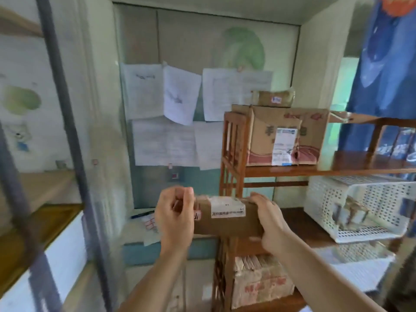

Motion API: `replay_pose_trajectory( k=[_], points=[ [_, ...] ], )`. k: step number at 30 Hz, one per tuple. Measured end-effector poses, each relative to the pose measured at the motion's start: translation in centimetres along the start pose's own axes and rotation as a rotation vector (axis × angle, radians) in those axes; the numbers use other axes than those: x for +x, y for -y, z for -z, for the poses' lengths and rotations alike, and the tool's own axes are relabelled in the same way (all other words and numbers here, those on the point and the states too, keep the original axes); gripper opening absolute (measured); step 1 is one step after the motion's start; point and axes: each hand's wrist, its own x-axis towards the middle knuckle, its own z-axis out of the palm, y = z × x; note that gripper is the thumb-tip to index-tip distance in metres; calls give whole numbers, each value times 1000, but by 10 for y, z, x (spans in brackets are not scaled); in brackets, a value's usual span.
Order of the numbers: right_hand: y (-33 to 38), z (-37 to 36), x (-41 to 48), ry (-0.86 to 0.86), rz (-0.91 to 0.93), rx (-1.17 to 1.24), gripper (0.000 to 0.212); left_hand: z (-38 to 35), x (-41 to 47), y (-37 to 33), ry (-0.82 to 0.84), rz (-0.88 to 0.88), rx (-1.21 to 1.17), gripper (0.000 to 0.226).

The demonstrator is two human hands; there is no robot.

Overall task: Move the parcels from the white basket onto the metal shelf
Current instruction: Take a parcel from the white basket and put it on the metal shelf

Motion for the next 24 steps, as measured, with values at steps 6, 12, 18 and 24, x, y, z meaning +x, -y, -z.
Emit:
replay_pose_trajectory(
  k=[6,12,18,24],
  points=[
    [12,-36,-9,219,354,114,55,55,14,-12,346,384,-287,42],
    [9,-44,-10,385,388,66,73,94,19,-12,487,190,-282,42],
    [13,-51,-17,501,477,-56,84,110,16,-15,429,188,-325,49],
    [16,-50,-15,603,575,-143,79,133,28,-23,350,468,-286,58]
  ],
)
